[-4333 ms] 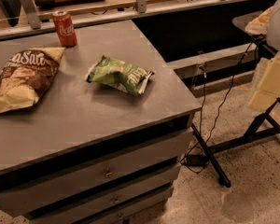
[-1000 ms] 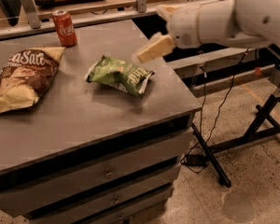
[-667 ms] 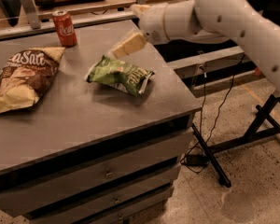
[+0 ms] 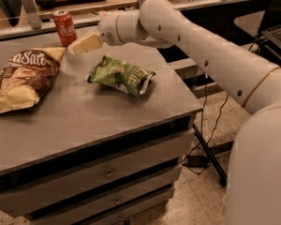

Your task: Knock coke can over

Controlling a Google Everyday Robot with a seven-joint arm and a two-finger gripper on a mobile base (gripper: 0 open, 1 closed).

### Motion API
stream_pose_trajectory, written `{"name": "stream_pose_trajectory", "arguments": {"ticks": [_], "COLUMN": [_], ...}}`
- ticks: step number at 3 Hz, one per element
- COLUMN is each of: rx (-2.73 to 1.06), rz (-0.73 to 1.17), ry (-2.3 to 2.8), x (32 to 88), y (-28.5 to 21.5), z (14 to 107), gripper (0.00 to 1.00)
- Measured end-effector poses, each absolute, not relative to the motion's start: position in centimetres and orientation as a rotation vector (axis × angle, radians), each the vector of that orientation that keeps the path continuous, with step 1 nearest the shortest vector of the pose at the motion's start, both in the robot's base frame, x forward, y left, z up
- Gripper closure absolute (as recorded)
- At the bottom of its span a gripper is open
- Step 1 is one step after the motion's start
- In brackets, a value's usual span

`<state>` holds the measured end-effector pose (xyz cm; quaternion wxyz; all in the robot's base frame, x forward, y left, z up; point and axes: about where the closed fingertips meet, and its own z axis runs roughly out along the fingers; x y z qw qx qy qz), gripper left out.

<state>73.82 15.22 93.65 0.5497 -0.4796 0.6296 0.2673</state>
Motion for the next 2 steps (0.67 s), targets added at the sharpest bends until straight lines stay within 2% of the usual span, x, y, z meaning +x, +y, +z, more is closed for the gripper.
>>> {"name": "stream_pose_trajectory", "arguments": {"ticks": [1,2], "rx": [-1.06,-1.035], "rz": [0.674,0.681], "ry": [1.463,1.413], "x": [76.7,79.4], "y": [19.4,20.7], "z": [93.4,92.8], "gripper": [0.0,0.0]}}
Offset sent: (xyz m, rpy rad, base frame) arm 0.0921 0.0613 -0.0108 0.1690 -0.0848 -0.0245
